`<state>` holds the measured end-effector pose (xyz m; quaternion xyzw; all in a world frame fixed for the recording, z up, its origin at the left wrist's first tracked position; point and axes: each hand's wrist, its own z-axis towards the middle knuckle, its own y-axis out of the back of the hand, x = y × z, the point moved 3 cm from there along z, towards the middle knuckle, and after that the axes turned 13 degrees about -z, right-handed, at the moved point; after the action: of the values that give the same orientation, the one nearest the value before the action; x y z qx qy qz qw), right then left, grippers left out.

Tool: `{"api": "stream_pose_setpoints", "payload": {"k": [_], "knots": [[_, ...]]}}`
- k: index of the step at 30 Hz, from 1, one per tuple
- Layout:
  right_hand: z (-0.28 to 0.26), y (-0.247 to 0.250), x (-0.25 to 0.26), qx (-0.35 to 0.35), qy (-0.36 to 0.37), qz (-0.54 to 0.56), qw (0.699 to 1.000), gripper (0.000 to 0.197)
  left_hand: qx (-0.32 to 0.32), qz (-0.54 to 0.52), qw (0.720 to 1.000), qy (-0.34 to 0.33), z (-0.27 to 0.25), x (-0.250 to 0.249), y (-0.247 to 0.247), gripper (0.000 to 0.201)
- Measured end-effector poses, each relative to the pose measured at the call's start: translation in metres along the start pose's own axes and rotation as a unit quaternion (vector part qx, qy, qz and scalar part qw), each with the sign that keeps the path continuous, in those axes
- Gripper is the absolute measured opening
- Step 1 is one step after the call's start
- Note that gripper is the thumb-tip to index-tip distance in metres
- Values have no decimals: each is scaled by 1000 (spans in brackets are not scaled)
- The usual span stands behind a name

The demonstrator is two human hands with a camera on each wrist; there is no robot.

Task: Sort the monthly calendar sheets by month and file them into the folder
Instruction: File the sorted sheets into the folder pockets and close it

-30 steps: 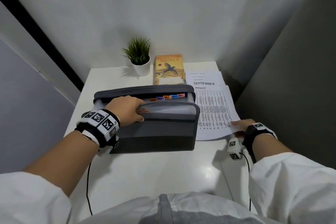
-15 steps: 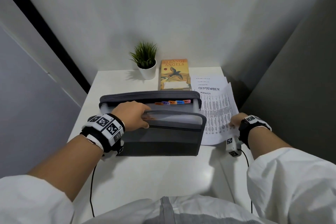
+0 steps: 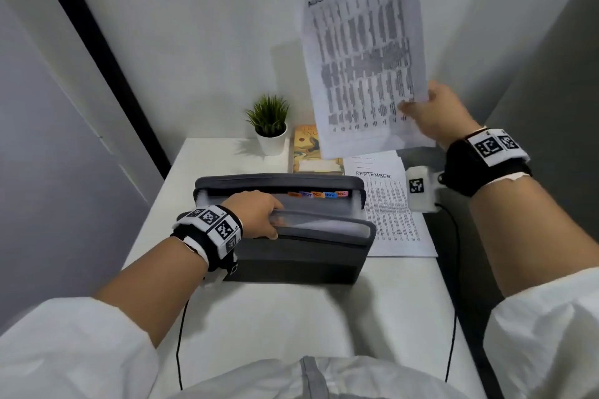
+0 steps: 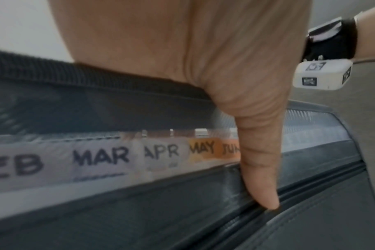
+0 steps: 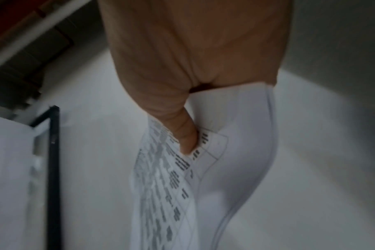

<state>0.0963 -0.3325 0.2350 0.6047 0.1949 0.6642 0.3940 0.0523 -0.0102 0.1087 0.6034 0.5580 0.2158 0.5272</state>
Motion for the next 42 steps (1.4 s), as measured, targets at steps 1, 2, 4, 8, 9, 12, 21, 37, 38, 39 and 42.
{"api": "stream_pose_setpoints", "payload": {"k": [1, 2, 4, 8, 9, 12, 21, 37, 38, 39, 42], "knots": [[-4, -8, 14, 26, 23, 1, 999, 5, 1, -5, 1000, -1, -1, -1, 1, 25], [-8, -17, 26, 55, 41, -9, 998, 4, 3, -8, 1000, -2, -3, -2, 1, 25], [-18, -38, 42, 126, 77, -42, 988, 5, 6, -9, 1000, -5, -5, -5, 3, 24], [-34, -73, 60, 216, 166, -172, 947, 13, 29, -14, 999, -14, -7, -8, 4, 24], [-36, -77, 64, 217, 182, -199, 938, 13, 33, -16, 999, -18, -8, -7, 4, 24], [-36, -79, 71, 211, 219, -265, 915, 20, 27, -35, 999, -25, -13, -3, 3, 40], [-41, -97, 85, 255, 263, -426, 828, 41, -26, -1, 997, 76, -28, 43, 11, 76], [-81, -189, 126, 344, 378, -594, 621, 28, -38, 22, 997, 64, -41, 40, -3, 60], [-82, -192, 126, 347, 374, -601, 615, 25, -41, 12, 997, 67, -41, 41, -5, 61], [-82, -195, 127, 352, 373, -608, 606, 23, -43, 4, 997, 71, -42, 41, -5, 61], [-82, -203, 127, 367, 382, -600, 600, 22, -49, -2, 996, 70, -43, 41, -5, 61]]}}
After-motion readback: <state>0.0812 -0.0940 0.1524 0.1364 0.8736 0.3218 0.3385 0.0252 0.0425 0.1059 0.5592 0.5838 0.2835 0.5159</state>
